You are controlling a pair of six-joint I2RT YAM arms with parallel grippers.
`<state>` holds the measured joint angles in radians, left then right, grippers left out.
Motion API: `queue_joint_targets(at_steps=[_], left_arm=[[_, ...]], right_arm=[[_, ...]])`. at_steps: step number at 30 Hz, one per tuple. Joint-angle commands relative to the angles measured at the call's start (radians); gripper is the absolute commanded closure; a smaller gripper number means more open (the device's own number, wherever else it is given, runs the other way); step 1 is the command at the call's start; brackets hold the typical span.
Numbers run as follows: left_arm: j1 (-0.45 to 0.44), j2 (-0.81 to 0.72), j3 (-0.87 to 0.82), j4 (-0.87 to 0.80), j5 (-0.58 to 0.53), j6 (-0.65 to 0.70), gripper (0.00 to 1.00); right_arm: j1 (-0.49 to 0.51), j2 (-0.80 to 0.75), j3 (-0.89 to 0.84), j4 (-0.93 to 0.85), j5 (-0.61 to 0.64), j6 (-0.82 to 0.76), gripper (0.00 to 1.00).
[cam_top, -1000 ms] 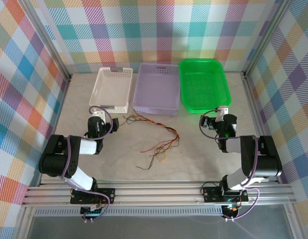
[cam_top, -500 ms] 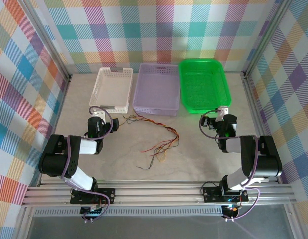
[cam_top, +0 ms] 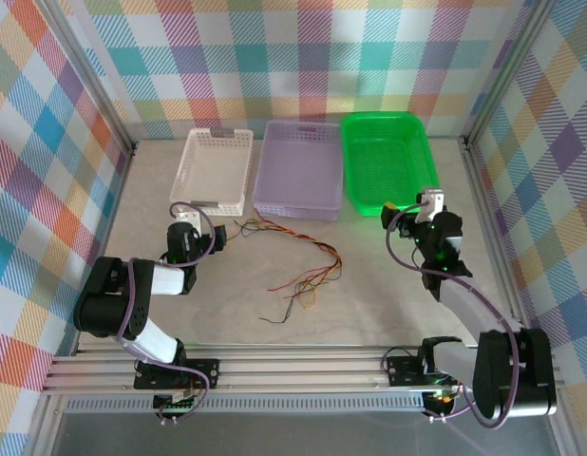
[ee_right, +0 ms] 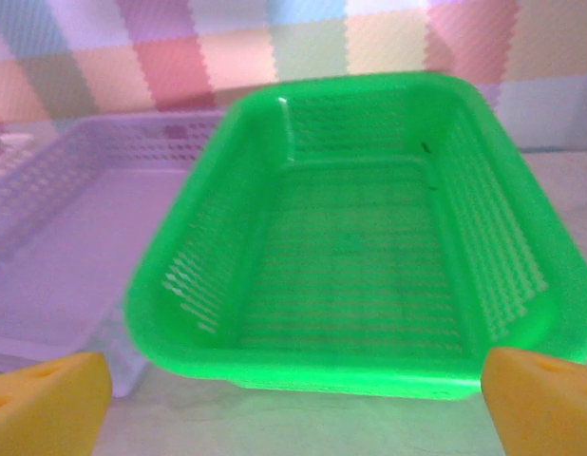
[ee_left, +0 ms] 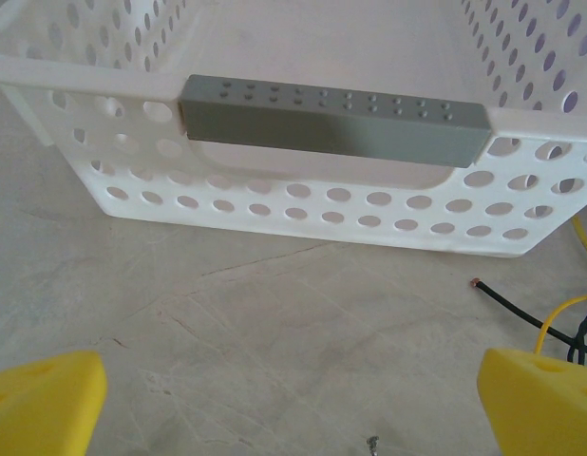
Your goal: Untangle the cables
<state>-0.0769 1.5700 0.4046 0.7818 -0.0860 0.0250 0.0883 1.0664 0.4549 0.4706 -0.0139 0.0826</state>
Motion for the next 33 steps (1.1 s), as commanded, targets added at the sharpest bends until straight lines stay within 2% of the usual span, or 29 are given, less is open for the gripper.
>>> queue_joint_targets(at_steps=[1, 5, 8, 10, 13, 15, 19, 22, 26, 29, 33], left_arm=[[0.006, -0.007, 0.020, 0.013, 0.018, 0.016, 0.00], [0.006, -0.006, 0.020, 0.014, 0.019, 0.016, 0.00], [0.006, -0.007, 0.021, 0.014, 0.018, 0.016, 0.00], [0.006, -0.007, 0.020, 0.014, 0.018, 0.015, 0.00], [0.006, -0.007, 0.020, 0.014, 0.018, 0.016, 0.00], [0.006, -0.006, 0.020, 0.013, 0.020, 0.015, 0.00], [0.008, -0.007, 0.020, 0.013, 0.022, 0.015, 0.00], [0.009, -0.005, 0.023, 0.012, 0.023, 0.014, 0.00], [0.011, -0.013, 0.020, 0.011, 0.008, 0.007, 0.00], [0.010, -0.082, 0.015, -0.031, -0.056, -0.022, 0.00], [0.009, -0.180, 0.039, -0.153, -0.026, -0.012, 0.00]], right_arm=[[0.028, -0.099, 0.027, -0.109, -0.068, 0.105, 0.00], [0.043, -0.200, 0.037, -0.121, -0.217, 0.283, 0.00], [0.043, -0.221, 0.109, -0.258, -0.306, 0.430, 0.00], [0.044, -0.218, 0.136, -0.340, -0.365, 0.466, 0.00], [0.049, -0.194, 0.080, -0.252, -0.414, 0.510, 0.00], [0.081, -0.153, 0.124, -0.370, -0.374, 0.455, 0.00], [0.218, -0.074, 0.168, -0.558, -0.187, 0.331, 0.00], [0.307, -0.023, 0.149, -0.570, -0.092, 0.324, 0.00], [0.406, 0.085, 0.154, -0.564, -0.017, 0.337, 0.05], [0.474, 0.176, 0.190, -0.569, 0.043, 0.335, 0.09], [0.531, 0.285, 0.262, -0.620, 0.147, 0.327, 0.14]])
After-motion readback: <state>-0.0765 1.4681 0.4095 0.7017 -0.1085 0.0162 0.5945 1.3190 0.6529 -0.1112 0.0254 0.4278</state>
